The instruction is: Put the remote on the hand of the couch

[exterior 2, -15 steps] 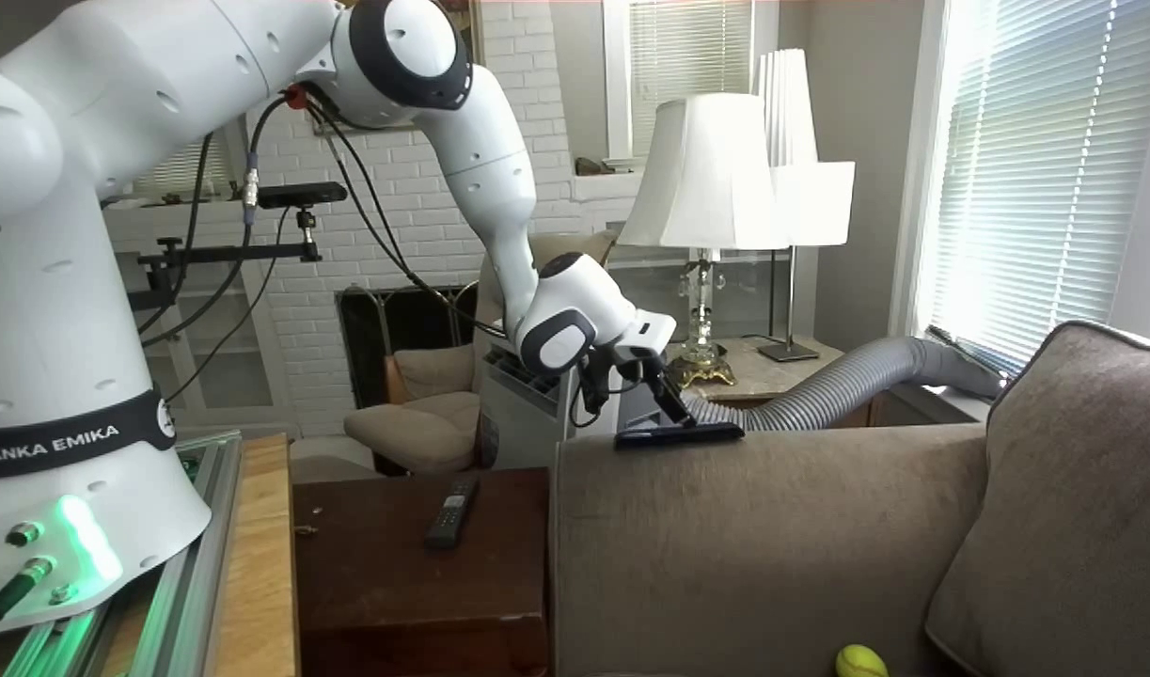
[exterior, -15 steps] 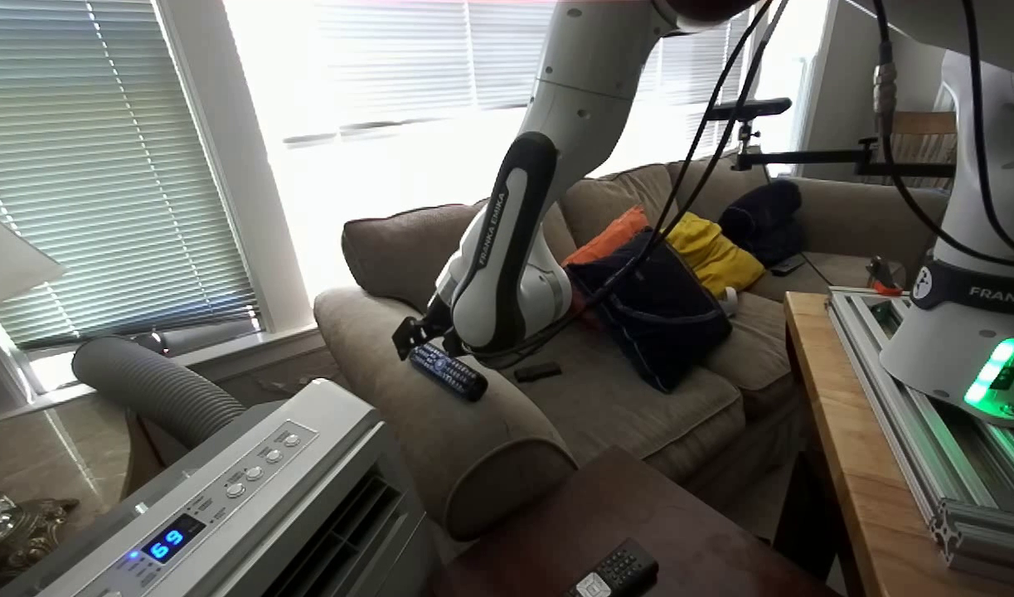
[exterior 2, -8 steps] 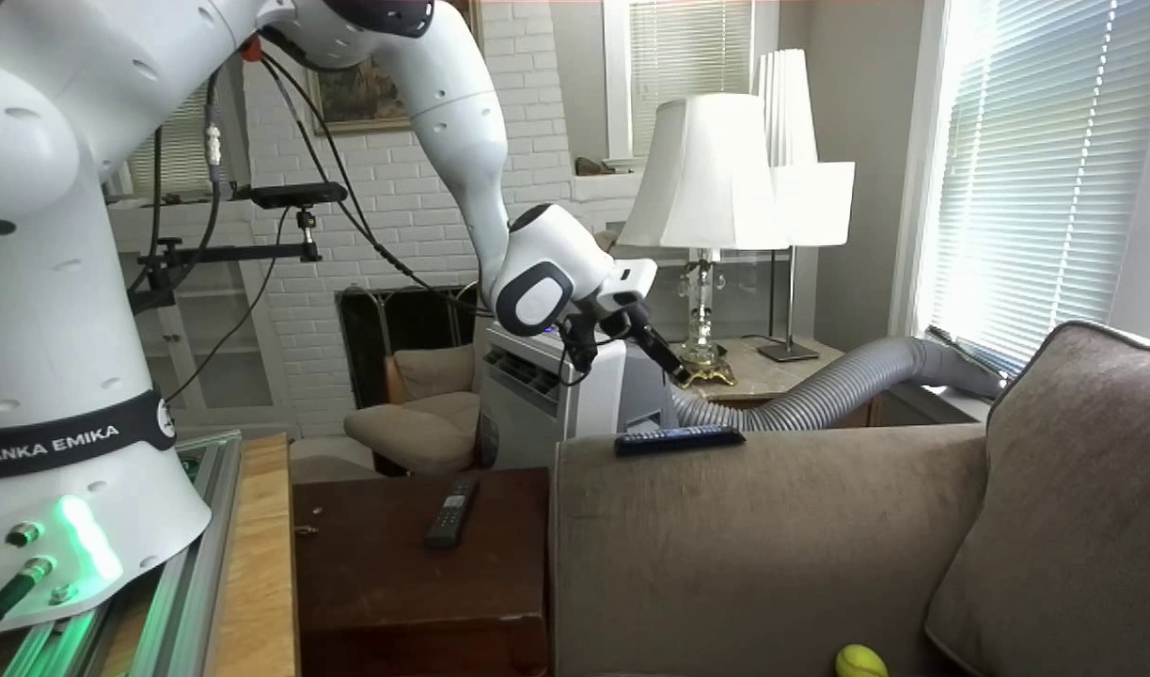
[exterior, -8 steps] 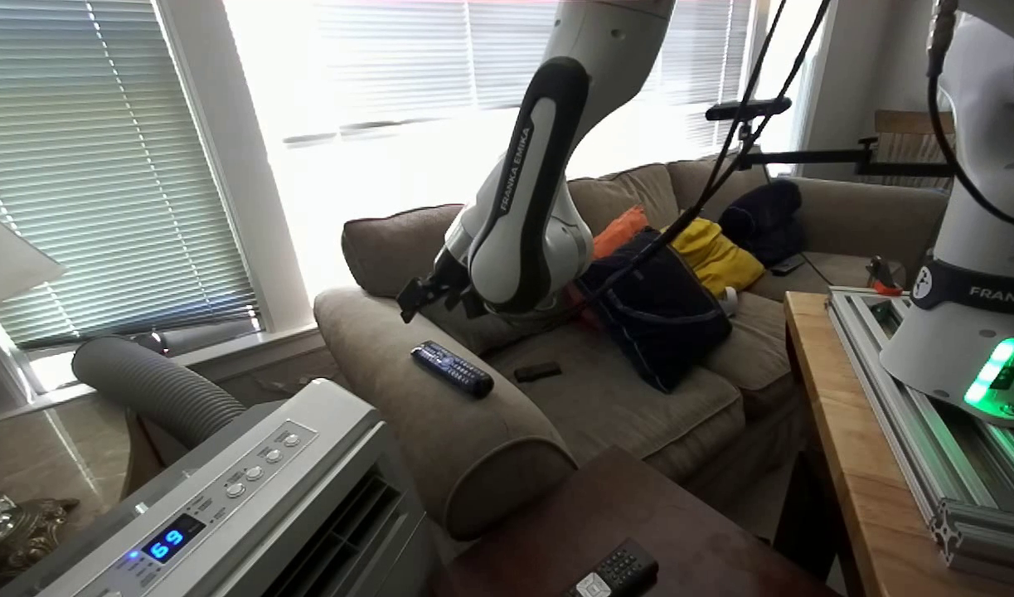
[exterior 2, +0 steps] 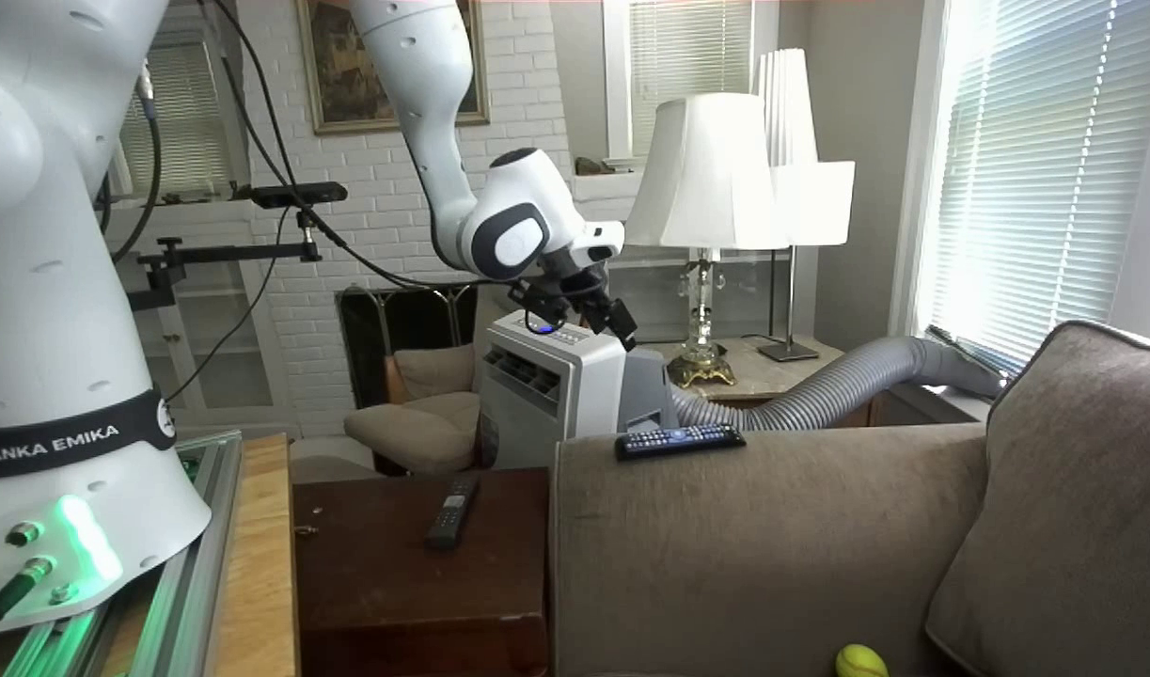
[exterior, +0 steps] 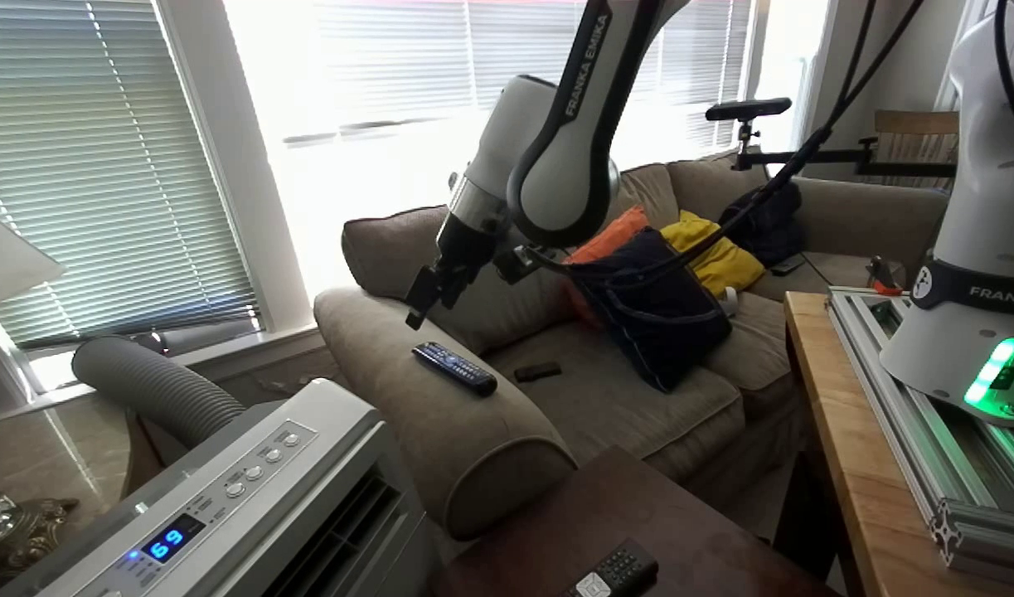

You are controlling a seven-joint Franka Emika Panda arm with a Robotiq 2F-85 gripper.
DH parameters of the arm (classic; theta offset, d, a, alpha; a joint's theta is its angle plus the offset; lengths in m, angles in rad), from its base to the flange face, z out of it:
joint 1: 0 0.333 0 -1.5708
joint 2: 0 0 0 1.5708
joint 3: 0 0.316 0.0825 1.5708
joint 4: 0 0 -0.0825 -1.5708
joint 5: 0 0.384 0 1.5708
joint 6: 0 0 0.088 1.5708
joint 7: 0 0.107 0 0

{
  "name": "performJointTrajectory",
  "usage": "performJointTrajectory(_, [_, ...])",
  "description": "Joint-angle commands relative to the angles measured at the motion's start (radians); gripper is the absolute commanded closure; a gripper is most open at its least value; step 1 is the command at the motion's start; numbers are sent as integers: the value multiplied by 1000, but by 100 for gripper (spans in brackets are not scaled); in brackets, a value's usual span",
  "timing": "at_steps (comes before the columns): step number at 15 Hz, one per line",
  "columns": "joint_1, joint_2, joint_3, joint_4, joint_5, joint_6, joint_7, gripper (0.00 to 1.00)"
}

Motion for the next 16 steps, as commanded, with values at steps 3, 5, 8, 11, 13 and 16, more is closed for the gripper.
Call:
performJointTrajectory(3, [-257, -179, 221, -92, -103, -340, -142, 0])
performJointTrajectory(5, [-248, -229, 200, -84, -66, -497, -220, 0])
performJointTrajectory(8, [-192, -268, 119, -75, -104, -667, -284, 0])
performJointTrajectory(11, [-149, -298, 71, -78, -127, -746, -313, 0])
performJointTrajectory(13, [-127, -311, 52, -79, -137, -775, -317, 0])
performJointTrajectory(16, [-110, -326, 47, -91, -104, -778, -317, 0])
